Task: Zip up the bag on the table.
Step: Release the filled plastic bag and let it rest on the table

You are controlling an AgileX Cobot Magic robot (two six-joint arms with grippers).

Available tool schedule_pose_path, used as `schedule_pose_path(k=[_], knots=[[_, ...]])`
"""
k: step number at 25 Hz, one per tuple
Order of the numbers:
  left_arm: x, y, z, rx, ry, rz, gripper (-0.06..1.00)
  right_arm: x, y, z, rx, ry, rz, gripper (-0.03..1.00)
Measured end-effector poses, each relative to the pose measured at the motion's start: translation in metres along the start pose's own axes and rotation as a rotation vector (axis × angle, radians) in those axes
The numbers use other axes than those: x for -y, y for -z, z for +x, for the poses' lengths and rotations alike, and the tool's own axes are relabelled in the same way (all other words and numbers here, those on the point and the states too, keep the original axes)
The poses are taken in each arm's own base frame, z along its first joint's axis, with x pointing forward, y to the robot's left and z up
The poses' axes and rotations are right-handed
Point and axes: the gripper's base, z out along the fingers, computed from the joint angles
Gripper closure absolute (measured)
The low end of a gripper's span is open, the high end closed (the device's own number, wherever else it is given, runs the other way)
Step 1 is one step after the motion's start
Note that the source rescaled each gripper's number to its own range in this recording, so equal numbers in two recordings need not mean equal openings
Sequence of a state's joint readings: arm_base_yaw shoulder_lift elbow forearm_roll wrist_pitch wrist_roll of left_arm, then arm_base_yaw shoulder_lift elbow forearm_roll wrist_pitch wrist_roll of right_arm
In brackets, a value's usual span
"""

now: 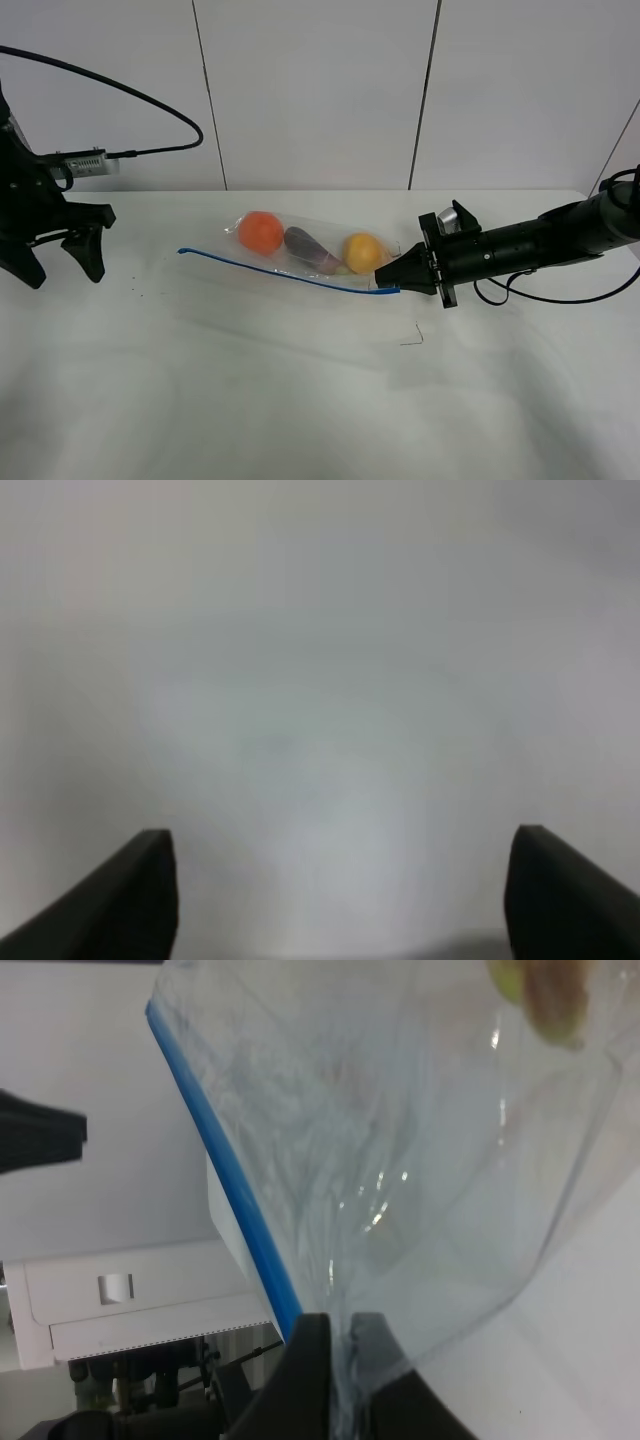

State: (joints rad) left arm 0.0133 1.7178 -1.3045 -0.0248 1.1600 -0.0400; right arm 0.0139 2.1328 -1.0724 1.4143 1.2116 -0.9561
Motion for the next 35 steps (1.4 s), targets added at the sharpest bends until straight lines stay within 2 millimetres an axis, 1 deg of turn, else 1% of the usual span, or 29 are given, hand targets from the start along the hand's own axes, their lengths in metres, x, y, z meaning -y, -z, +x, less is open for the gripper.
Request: schedule_pose_path(k=[2,4,6,8,13,15,17,18,20,21,22,25,30,35], knots=[[0.000,0.001,0.003,0.001,-0.003,0.002,-0.02,0.000,0.000,0.000,0.000,0.000,0.000,0.97],[0.000,0.000,0.010,-0.011,-0.027,0.003,-0.02,0.000,0.000,0.000,0.000,0.000,0.000,0.97],[-0.001,0.001,0.026,-0.025,-0.050,0.003,-0.02,0.000,0.000,0.000,0.000,0.000,0.000,0.97],[-0.001,0.002,0.045,-0.042,-0.057,0.007,-0.02,0.000,0.000,0.000,0.000,0.000,0.000,0.97],[-0.003,0.014,0.109,-0.020,-0.057,0.020,-0.02,0.000,0.000,0.000,0.000,0.000,0.000,0.97],[-0.004,0.015,0.132,-0.012,-0.059,0.020,-0.02,0.000,0.000,0.000,0.000,0.000,0.000,0.97],[-0.005,0.019,0.156,0.031,-0.059,0.022,-0.02,0.000,0.000,0.000,0.000,0.000,0.000,0.97],[-0.006,0.016,0.167,0.042,-0.059,0.022,-0.02,0.000,0.000,0.000,0.000,0.000,0.000,0.97],[-0.007,0.018,0.185,0.111,-0.060,0.023,-0.02,0.000,0.000,0.000,0.000,0.000,0.000,0.97],[-0.007,0.018,0.192,0.143,-0.061,0.023,-0.02,0.000,0.000,0.000,0.000,0.000,0.000,0.97],[-0.007,0.018,0.192,0.143,-0.061,0.023,-0.02,0.000,0.000,0.000,0.000,0.000,0.000,0.97],[-0.008,0.022,0.213,0.252,-0.070,0.024,-0.02,0.000,0.000,0.000,0.001,0.000,0.001,0.97],[-0.010,0.027,0.239,0.386,-0.151,0.011,-0.02,0.000,0.000,0.000,0.001,0.000,0.001,0.97],[-0.010,0.034,0.255,0.490,-0.167,0.005,-0.02,0.000,0.000,0.000,0.000,0.000,0.001,0.97]])
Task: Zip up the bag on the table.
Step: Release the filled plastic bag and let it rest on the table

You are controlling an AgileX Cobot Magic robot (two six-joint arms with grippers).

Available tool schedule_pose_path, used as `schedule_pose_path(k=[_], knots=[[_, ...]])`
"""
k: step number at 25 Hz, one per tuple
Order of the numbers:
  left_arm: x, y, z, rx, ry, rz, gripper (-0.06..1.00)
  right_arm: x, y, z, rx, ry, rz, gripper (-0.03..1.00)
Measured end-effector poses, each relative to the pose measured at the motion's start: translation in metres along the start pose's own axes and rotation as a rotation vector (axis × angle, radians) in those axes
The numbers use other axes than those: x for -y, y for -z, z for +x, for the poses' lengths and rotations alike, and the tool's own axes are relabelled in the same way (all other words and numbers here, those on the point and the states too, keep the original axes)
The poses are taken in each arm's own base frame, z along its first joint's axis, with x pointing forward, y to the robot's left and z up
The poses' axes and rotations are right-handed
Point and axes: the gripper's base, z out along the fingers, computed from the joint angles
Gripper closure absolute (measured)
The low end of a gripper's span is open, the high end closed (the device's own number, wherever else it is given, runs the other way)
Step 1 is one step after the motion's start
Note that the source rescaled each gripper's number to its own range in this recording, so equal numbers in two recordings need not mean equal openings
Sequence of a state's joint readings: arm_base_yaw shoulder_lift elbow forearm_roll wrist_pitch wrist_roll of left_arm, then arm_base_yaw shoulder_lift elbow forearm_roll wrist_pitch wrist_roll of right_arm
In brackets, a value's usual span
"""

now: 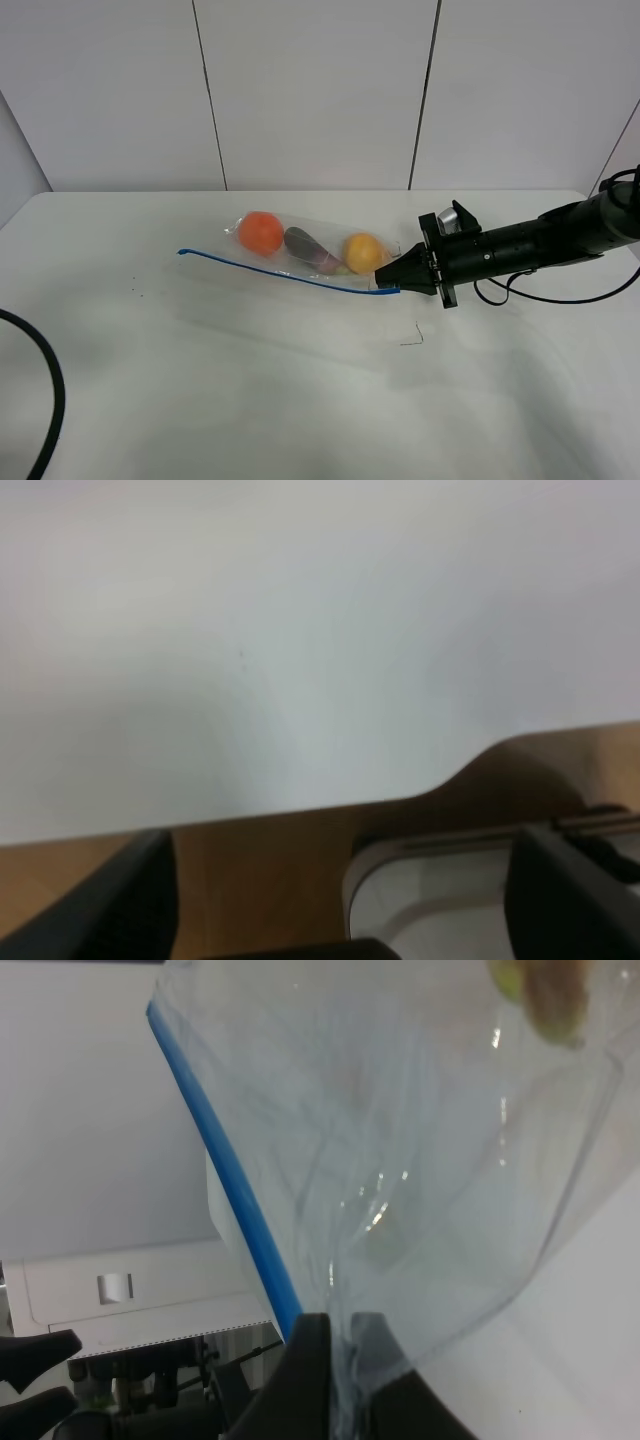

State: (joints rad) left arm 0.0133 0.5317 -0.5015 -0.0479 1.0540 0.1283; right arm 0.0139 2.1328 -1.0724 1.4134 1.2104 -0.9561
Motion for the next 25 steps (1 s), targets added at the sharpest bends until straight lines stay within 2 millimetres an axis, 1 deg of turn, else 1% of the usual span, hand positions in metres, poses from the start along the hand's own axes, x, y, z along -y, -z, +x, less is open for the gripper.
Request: schedule_pose_path(k=[5,12,15,20,25], knots=[[0.001,0.006,0.004,0.046,0.000,-0.005,-0.02,0.000,0.000,0.000,0.000,0.000,0.000,0.97],[0.001,0.008,0.005,0.059,-0.001,-0.006,-0.02,0.000,0.000,0.000,0.000,0.000,0.000,0.97],[0.001,0.013,0.008,0.098,-0.003,-0.010,-0.02,0.000,0.000,0.000,0.000,0.000,0.000,0.97],[0.004,0.034,0.024,0.271,-0.010,-0.028,-0.02,0.000,0.000,0.000,0.000,0.000,0.000,0.97],[0.007,0.055,0.049,0.484,-0.019,-0.051,-0.02,0.000,0.000,0.000,0.000,0.000,0.000,0.97]])
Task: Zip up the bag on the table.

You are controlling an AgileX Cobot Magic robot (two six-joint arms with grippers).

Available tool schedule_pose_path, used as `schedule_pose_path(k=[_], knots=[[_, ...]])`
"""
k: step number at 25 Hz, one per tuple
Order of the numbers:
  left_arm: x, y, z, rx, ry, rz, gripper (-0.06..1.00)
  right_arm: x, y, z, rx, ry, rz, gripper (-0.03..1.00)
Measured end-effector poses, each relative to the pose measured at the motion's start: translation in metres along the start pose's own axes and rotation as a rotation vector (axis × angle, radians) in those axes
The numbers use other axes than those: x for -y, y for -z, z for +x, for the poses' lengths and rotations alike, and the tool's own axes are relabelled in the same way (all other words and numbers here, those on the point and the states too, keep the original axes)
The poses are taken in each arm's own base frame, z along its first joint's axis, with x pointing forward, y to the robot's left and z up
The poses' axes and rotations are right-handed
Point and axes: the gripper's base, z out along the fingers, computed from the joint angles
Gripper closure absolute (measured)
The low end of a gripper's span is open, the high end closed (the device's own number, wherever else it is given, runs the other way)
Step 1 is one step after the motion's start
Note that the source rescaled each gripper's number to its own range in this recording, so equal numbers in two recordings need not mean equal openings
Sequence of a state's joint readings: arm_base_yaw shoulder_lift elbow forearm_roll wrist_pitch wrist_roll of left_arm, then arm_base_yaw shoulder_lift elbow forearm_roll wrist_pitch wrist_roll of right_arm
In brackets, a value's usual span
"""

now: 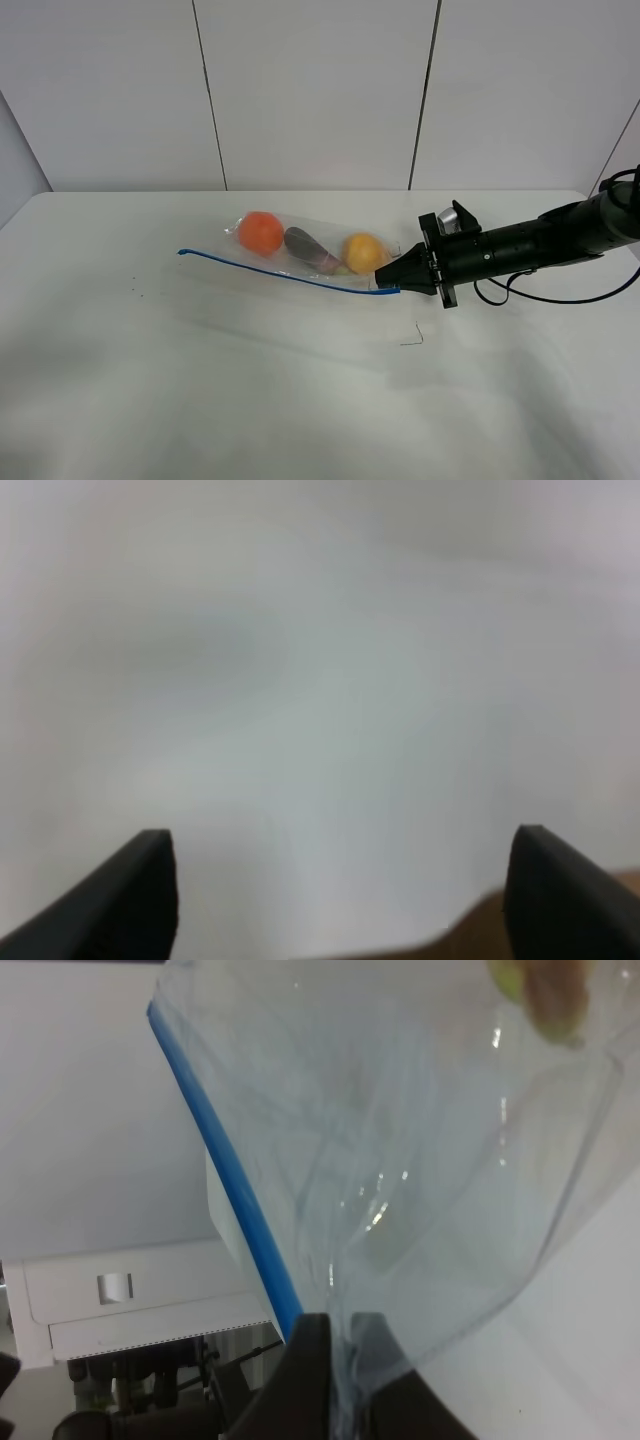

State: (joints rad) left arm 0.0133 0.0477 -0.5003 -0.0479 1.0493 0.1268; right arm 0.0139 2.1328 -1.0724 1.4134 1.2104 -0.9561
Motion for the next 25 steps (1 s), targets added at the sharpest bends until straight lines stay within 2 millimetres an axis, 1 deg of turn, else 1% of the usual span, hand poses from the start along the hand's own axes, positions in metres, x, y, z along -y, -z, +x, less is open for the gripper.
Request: schedule_pose_path(k=[2,4,5,6,8,9,11,13,15,18,22,25], knots=[[0.001,0.006,0.004,0.044,-0.001,-0.004,-0.02,0.000,0.000,0.000,0.000,0.000,0.000,0.97],[0.001,0.007,0.004,0.049,0.001,0.001,-0.02,0.000,0.000,0.000,-0.001,-0.003,0.001,0.96],[0.001,0.007,0.004,0.050,0.002,0.002,-0.02,0.000,0.000,0.000,-0.004,-0.006,0.004,0.93],[0.001,0.007,0.004,0.050,0.002,0.003,-0.02,0.000,0.000,0.000,-0.004,-0.011,0.004,0.87],[0.002,0.007,0.004,0.050,0.003,0.004,-0.02,0.001,0.000,0.001,-0.007,-0.024,0.007,0.67],[0.002,0.007,0.004,0.050,0.003,0.005,-0.02,0.001,0.000,0.001,-0.006,-0.032,0.014,0.54],[0.002,0.007,0.004,0.050,0.003,0.005,-0.02,0.002,0.001,0.000,-0.001,-0.042,0.034,0.31],[0.002,0.007,0.004,0.050,0.003,0.005,-0.02,0.001,0.007,-0.001,0.011,-0.043,0.066,0.18],[0.002,0.007,0.004,0.050,0.003,0.005,-0.02,-0.003,0.016,-0.003,0.014,-0.017,0.128,0.14],[0.002,0.007,0.004,0.050,0.004,0.007,-0.02,-0.021,0.035,-0.013,-0.003,0.070,0.299,0.12],[0.002,0.007,0.004,0.051,0.006,0.010,-0.02,-0.063,0.071,-0.033,0.033,0.212,0.581,0.12],[0.002,0.007,0.004,0.051,0.007,0.012,-0.02,-0.095,0.100,-0.044,0.121,0.251,0.767,0.12]])
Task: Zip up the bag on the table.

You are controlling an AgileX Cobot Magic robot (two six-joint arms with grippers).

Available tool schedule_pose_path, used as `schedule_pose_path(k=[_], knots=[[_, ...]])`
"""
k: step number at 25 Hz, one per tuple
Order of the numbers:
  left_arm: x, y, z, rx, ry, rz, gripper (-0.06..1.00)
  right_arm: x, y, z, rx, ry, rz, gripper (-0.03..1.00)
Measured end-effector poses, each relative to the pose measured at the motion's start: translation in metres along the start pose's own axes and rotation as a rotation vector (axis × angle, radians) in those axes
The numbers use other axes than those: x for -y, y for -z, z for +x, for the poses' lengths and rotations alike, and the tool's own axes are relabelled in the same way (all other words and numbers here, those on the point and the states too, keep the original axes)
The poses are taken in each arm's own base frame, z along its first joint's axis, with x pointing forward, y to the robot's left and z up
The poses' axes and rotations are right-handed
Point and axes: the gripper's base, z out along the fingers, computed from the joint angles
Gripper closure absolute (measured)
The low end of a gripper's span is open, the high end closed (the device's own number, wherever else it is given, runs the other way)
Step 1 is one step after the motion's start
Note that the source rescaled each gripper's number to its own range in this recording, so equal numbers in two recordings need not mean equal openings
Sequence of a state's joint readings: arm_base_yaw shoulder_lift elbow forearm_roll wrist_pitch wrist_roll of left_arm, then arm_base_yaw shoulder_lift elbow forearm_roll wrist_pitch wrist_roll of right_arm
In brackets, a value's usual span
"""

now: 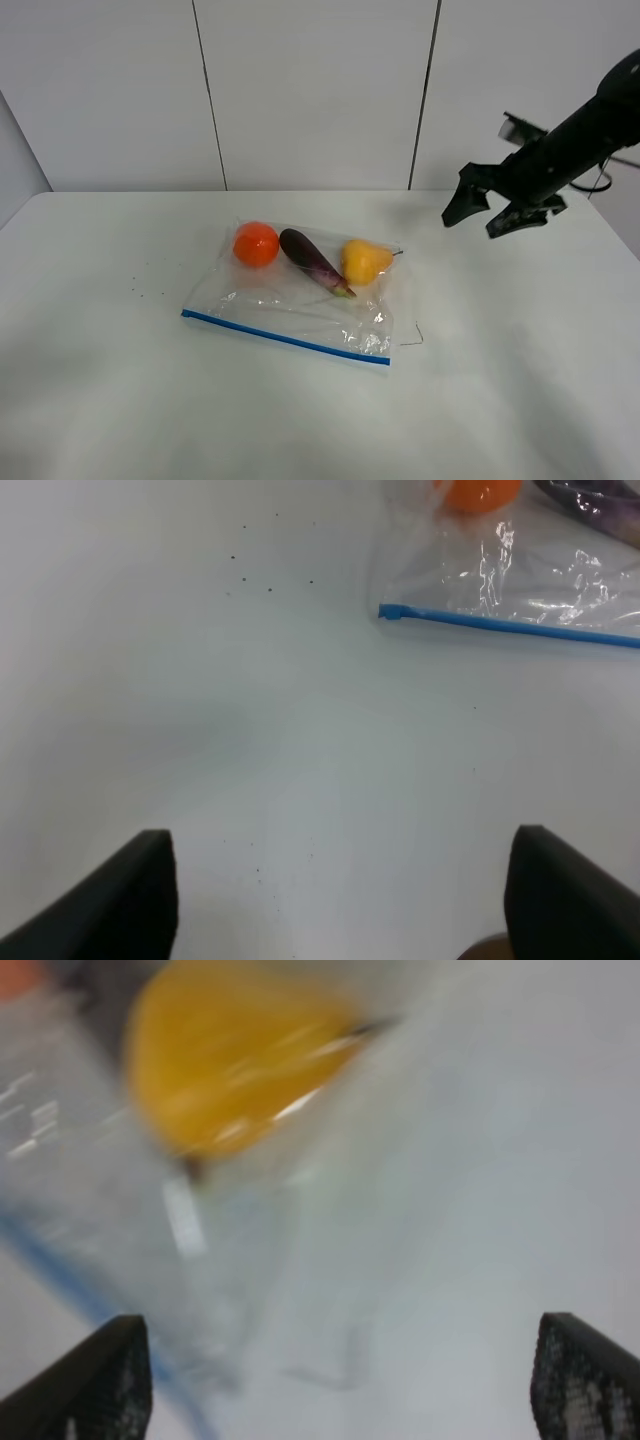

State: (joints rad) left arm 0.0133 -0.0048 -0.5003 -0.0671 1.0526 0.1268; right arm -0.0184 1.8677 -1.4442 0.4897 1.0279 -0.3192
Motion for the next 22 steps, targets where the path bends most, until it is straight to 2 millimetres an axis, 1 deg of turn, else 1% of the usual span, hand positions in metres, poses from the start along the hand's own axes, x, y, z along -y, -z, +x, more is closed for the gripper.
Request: schedule_pose_path(k=[3,4,7,9,12,15,17,22], knots=[[0.000,0.000,0.000,0.000,0.000,0.000,-0.02,0.004,0.020,-0.005,-0.011,0.011,0.132,0.12],[0.000,0.000,0.000,0.000,0.000,0.000,-0.02,0.006,0.023,-0.002,-0.044,0.016,0.162,0.12],[0.000,0.000,0.000,0.000,0.000,0.000,-0.02,0.010,0.025,0.006,-0.142,0.025,0.218,0.12],[0.000,0.000,0.000,0.000,0.000,0.000,-0.02,0.012,0.025,0.010,-0.160,0.015,0.235,0.12],[0.000,0.000,0.000,0.000,0.000,0.000,-0.02,0.011,0.027,0.022,-0.183,0.007,0.241,0.12],[0.000,0.000,0.000,0.000,0.000,0.000,-0.02,0.009,0.030,0.043,-0.213,-0.002,0.239,0.12],[0.000,0.000,0.000,0.000,0.000,0.000,-0.02,0.005,0.037,0.063,-0.228,-0.007,0.239,0.12],[0.000,0.000,0.000,0.000,0.000,0.000,-0.02,-0.004,0.051,0.131,-0.274,-0.022,0.235,0.12]])
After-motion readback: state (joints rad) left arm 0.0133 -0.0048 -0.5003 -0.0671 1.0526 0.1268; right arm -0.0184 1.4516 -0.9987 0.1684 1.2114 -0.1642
